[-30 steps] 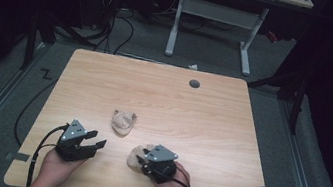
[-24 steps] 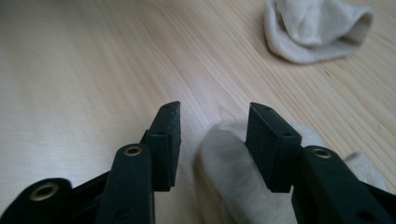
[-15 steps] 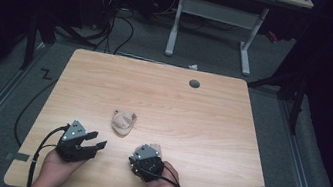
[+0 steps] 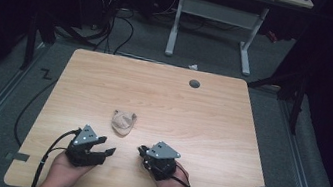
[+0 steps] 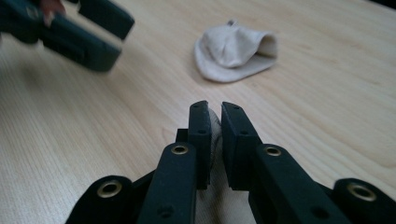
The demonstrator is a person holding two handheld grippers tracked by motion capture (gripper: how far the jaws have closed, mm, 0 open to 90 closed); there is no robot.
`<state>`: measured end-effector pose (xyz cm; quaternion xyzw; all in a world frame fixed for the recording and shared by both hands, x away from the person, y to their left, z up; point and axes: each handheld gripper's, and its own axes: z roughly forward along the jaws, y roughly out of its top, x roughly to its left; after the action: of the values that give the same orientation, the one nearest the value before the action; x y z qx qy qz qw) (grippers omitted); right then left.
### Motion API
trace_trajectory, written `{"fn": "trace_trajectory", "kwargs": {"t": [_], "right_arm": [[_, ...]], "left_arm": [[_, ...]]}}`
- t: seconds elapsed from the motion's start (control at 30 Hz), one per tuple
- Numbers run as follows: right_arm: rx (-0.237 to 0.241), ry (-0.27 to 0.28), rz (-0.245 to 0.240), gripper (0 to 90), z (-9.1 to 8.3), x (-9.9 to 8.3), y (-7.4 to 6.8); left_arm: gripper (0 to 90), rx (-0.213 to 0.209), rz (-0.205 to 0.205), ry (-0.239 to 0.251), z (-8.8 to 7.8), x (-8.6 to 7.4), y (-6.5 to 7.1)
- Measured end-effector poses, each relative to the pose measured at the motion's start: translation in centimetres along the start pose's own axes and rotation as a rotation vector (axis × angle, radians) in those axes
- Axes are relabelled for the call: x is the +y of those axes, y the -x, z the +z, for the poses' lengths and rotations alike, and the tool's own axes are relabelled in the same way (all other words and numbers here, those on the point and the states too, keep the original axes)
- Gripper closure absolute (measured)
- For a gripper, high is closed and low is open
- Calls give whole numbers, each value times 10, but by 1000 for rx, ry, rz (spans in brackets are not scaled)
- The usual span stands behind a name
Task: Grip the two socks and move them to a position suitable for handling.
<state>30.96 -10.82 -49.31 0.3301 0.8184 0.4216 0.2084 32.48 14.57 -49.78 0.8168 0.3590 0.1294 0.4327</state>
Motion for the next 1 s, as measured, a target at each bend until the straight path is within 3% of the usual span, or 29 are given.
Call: {"fn": "trace_trajectory", "kwargs": {"t": [0.07,0.13,0.23,0.3,0.33,0.43,0.5,0.67,1.0], "right_arm": [[-5,31,19,828,-9,0,4],[-16,57,41,828,-15,-1,9],[-32,67,67,829,-22,-5,14],[-36,75,79,830,-26,-6,16],[-38,80,86,830,-29,-7,18],[-45,88,94,830,-33,-10,19],[-50,90,101,829,-36,-12,21],[-75,87,111,828,-42,-18,26],[-139,59,147,798,-66,-44,44]], "left_arm": [[443,-12,8,-3,4,2,5],[452,-37,35,-19,18,7,19],[543,-86,56,-16,34,15,35],[604,-99,64,-16,38,17,39],[645,-127,73,-16,48,22,48],[746,-153,120,-42,60,25,61],[779,-159,154,-86,69,23,66],[798,-150,187,-146,80,19,70],[789,-97,205,-155,72,14,60]]}}
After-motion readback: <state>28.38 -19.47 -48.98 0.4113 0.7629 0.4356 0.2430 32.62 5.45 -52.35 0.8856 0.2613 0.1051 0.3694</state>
